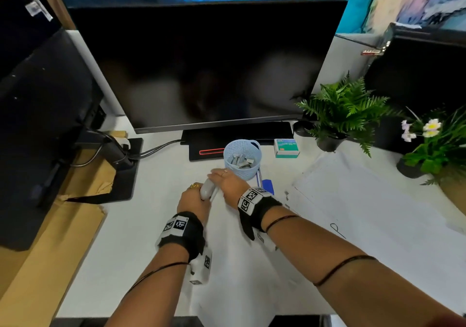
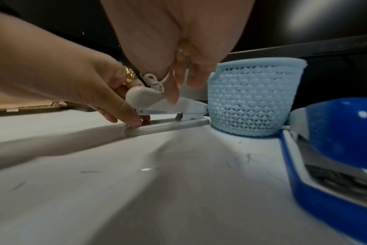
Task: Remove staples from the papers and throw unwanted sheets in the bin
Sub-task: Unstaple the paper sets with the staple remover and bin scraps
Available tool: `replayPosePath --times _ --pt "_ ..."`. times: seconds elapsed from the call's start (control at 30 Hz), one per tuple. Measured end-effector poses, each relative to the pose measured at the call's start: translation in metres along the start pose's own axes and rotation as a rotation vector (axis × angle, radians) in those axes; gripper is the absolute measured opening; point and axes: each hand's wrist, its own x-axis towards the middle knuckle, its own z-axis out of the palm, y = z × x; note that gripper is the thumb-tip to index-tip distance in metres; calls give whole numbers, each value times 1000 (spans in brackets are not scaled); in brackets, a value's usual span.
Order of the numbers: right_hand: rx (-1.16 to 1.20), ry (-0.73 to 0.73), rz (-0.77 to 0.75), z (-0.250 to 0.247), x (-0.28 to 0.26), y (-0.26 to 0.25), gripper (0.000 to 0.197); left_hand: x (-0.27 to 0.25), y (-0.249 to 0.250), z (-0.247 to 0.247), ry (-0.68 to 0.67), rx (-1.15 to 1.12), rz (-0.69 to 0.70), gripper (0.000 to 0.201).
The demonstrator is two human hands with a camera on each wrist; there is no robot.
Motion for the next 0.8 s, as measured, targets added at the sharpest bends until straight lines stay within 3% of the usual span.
replayPosePath --times 0.13,0.23,0.3,0.4,0.5,0.6,0.7,0.8 --pt "-163 -64 -65 4 10 -6 61 1 -22 -9 -63 -15 34 22" --pt "-336 -75 -93 3 16 -13 47 2 -27 -13 -141 29 46 19" --pt "-315 -94 -88 5 18 -18 42 1 -27 -13 -167 31 48 20" --pt "-140 -108 -24 15 10 -20 38 3 -31 -12 -133 14 27 19" --pt "113 28 56 24 -1 -18 35 7 -32 -11 -147 77 24 29" --pt "376 180 131 17 -11 -12 30 12 -29 -15 -170 157 72 16" --pt "578 260 217 8 -26 -1 30 17 -30 -18 -198 154 113 32" --pt "838 409 339 1 -44 8 35 18 -28 -19 -216 186 161 34"
